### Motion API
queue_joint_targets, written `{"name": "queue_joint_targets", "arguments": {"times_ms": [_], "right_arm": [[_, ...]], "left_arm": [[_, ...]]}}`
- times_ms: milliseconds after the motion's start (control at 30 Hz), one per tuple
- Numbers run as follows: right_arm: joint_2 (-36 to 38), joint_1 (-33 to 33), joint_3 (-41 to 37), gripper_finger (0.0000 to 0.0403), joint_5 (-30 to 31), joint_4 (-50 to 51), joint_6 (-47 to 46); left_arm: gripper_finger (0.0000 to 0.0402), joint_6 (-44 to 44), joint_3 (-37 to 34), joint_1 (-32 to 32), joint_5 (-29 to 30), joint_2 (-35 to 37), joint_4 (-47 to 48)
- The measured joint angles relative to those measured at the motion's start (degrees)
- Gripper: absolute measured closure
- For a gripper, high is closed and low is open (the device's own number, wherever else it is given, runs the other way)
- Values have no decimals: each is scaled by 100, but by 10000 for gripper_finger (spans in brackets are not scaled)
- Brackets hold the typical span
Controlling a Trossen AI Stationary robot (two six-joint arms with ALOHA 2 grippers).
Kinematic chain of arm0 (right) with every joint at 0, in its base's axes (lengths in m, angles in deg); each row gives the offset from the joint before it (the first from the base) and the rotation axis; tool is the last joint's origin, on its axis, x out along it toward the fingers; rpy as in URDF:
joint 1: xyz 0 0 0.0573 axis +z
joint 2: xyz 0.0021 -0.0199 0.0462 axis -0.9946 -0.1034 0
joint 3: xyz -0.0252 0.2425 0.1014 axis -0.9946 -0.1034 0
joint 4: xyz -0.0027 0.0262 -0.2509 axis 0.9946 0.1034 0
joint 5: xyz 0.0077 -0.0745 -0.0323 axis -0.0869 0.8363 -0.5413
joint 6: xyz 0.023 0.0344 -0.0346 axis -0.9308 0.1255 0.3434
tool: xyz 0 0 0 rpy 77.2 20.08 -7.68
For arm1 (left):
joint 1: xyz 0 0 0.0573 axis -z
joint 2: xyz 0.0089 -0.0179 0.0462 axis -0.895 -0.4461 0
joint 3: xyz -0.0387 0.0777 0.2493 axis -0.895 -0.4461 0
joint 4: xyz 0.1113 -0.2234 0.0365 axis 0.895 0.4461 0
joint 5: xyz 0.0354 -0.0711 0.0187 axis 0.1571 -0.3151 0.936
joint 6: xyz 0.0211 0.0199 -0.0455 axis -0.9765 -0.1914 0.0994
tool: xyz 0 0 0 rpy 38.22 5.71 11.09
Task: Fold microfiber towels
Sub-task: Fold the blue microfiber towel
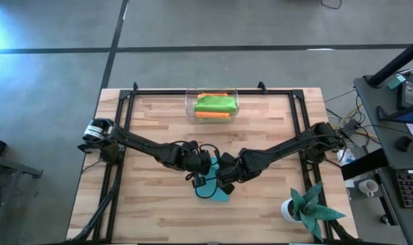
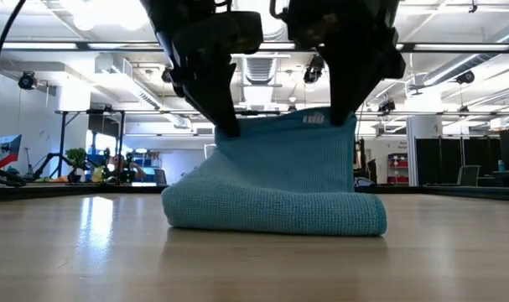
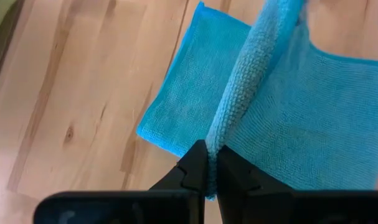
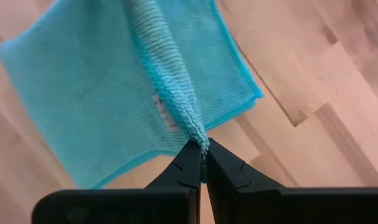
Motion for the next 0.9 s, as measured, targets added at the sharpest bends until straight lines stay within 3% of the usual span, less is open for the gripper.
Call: {"name": "queue_joint_targets", "arguments": {"times_ms": [333,467,667,900], "right_arm": [[-9,-31,-25,394,-15,53,41],[-65,-44,-37,394,423,22,274],[-190,-134,-78,394,473,-18,533],[-377,-223,-124,394,489,-335,985]], "left_arm": [[341,13,-119,-7,-5,-23,-65],[322,46,-121,-7,-23,100,207],[319,59,-101,-15,-62,527,1168],[319,215,-103,13,-64,1072,1256]]}}
